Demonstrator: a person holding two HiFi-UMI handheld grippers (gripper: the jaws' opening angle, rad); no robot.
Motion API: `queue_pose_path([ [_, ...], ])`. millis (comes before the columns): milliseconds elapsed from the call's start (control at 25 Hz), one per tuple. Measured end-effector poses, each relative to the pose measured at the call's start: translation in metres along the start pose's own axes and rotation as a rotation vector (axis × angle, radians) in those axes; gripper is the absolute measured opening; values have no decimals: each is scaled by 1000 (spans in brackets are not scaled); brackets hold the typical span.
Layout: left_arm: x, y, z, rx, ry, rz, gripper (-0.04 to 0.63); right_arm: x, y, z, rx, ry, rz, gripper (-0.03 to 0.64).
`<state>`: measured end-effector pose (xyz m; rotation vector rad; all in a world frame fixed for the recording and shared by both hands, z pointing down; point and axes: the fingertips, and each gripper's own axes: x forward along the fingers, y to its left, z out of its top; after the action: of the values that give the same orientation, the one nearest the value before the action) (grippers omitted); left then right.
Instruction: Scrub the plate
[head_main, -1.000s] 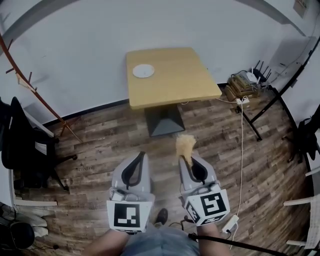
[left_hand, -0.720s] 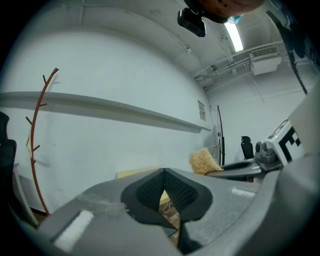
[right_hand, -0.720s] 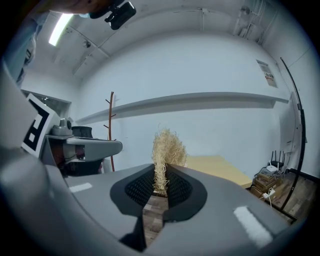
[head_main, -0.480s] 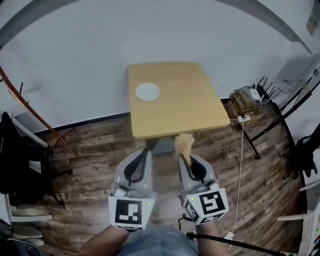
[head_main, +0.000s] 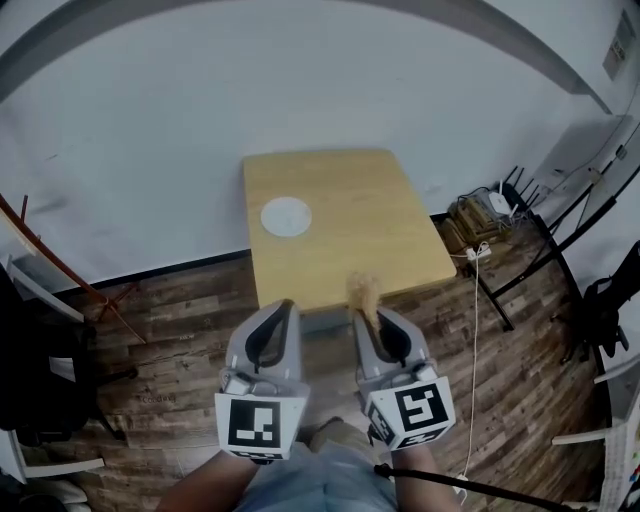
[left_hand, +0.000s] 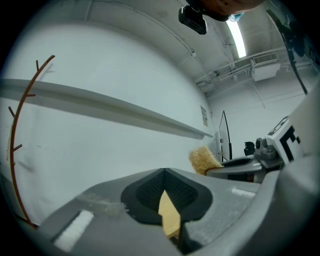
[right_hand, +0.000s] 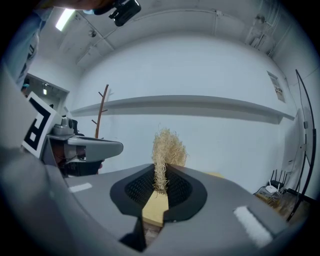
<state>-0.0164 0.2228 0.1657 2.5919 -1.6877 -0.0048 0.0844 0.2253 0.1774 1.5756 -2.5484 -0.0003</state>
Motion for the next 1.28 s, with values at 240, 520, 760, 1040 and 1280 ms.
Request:
queue_pose_path([
  [240, 27, -1, -11, -4, 34, -9, 21, 12, -21, -8, 18, 10, -14, 44],
  [520, 72, 4, -29, 4, 91, 32, 21, 49, -55, -26, 50, 40, 22, 43],
  [760, 131, 16, -36, 25, 142, 108, 21, 107, -92, -30, 83, 41, 111, 43],
  [1040, 181, 40, -24, 55, 156, 225, 21, 168, -120, -20, 102, 16, 229, 43],
  [1280, 203, 60, -13, 67, 150, 308, 21, 204, -133, -9, 107, 4, 299, 43],
])
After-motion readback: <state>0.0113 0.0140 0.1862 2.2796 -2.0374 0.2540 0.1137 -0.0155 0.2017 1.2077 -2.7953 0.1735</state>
